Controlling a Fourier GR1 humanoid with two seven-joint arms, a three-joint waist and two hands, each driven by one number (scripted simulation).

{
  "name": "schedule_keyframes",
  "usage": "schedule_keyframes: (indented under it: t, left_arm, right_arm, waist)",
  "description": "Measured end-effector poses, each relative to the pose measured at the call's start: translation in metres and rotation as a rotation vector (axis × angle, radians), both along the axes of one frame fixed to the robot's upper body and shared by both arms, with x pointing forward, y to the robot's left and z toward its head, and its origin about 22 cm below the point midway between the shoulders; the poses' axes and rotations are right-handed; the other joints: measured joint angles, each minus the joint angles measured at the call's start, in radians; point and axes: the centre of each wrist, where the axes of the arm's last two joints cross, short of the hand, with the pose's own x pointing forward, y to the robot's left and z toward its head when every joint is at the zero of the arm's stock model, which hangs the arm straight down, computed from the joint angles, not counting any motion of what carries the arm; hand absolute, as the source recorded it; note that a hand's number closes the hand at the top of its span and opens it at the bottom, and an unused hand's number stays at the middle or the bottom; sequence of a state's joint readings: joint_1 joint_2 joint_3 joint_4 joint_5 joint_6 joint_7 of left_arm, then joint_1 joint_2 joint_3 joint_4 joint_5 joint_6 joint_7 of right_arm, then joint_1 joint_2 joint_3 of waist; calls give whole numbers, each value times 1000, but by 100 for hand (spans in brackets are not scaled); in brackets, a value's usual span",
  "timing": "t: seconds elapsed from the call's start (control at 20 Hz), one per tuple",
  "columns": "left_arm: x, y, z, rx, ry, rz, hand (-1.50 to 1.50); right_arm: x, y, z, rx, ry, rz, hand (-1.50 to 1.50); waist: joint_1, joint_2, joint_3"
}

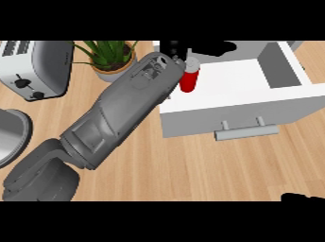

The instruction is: Pick up the can, place it into the drawer and close the drawer

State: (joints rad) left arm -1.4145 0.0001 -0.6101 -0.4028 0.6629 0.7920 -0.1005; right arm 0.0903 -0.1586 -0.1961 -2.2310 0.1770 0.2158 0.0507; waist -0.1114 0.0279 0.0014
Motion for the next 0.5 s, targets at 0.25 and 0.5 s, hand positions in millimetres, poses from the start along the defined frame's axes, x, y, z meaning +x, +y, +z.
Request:
schedule_keyframes:
  t: [0.25, 0.5]
  left_arm:
    - [-2, -7, 14, -43, -23, -2, -150]
    - [-2, -9, 20, -49, -46, -1, -150]
  right_arm:
    - [10, 10, 3, -147, -31, -27, -150]
    - [23, 20, 1, -340, -31, -62, -150]
  waist:
    - [25, -3, 0]
    - [54, -9, -1]
